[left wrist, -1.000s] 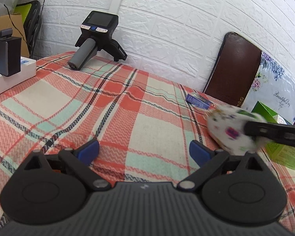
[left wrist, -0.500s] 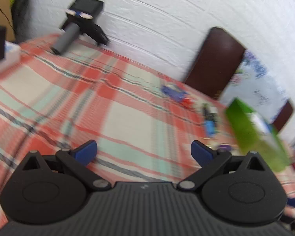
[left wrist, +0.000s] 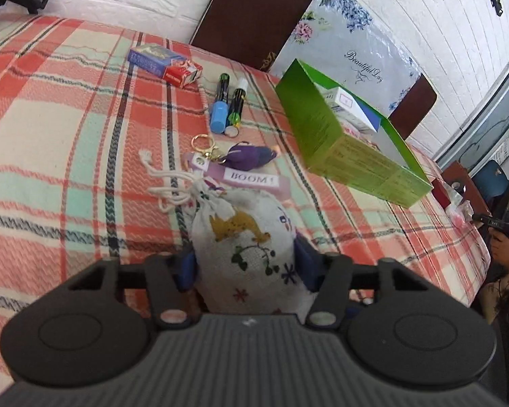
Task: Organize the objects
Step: 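Grasp the floral cloth pouch with the right gripper and lift it, then lower the floral pouch into the box and open the right gripper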
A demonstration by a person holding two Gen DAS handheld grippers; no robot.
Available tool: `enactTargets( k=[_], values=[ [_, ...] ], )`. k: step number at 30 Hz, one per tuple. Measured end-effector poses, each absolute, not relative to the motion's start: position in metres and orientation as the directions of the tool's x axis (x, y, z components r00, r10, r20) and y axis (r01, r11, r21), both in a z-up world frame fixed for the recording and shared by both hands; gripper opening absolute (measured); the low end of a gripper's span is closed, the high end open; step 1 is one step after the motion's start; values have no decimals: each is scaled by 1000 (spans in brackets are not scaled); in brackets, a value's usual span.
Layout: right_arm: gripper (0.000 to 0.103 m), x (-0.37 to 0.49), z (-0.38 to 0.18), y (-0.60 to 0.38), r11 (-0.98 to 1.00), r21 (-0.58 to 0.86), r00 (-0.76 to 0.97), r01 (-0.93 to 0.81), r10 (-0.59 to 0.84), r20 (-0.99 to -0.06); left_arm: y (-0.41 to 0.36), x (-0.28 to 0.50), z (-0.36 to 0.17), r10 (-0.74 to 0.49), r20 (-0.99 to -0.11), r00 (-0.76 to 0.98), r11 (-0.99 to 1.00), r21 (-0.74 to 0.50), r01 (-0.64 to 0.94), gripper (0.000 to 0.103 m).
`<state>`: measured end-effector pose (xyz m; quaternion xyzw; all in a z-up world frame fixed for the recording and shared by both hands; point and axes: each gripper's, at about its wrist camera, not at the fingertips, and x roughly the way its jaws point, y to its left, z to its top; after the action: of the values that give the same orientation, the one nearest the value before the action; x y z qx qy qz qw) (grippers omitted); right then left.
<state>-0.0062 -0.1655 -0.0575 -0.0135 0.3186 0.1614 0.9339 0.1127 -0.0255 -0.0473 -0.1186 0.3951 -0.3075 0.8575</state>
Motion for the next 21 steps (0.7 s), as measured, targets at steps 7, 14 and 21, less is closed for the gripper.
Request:
enactTargets(
  k=[7,14,21],
  values=[
    [45,-10,-15,-185,970,-40,903,-240,208,-375,-74,117,41,-687,-462,562,719,-314,620,51],
    [45,42,10,-260,998,-3,955,-69,66,-288,-165,166,75,-714,-422,559,678,-218,702,51],
    [47,100,-10,-318,996,79,942,43,-14,-337,-233,218,55,-664,-498,558,705,-167,689,56]
  ],
)
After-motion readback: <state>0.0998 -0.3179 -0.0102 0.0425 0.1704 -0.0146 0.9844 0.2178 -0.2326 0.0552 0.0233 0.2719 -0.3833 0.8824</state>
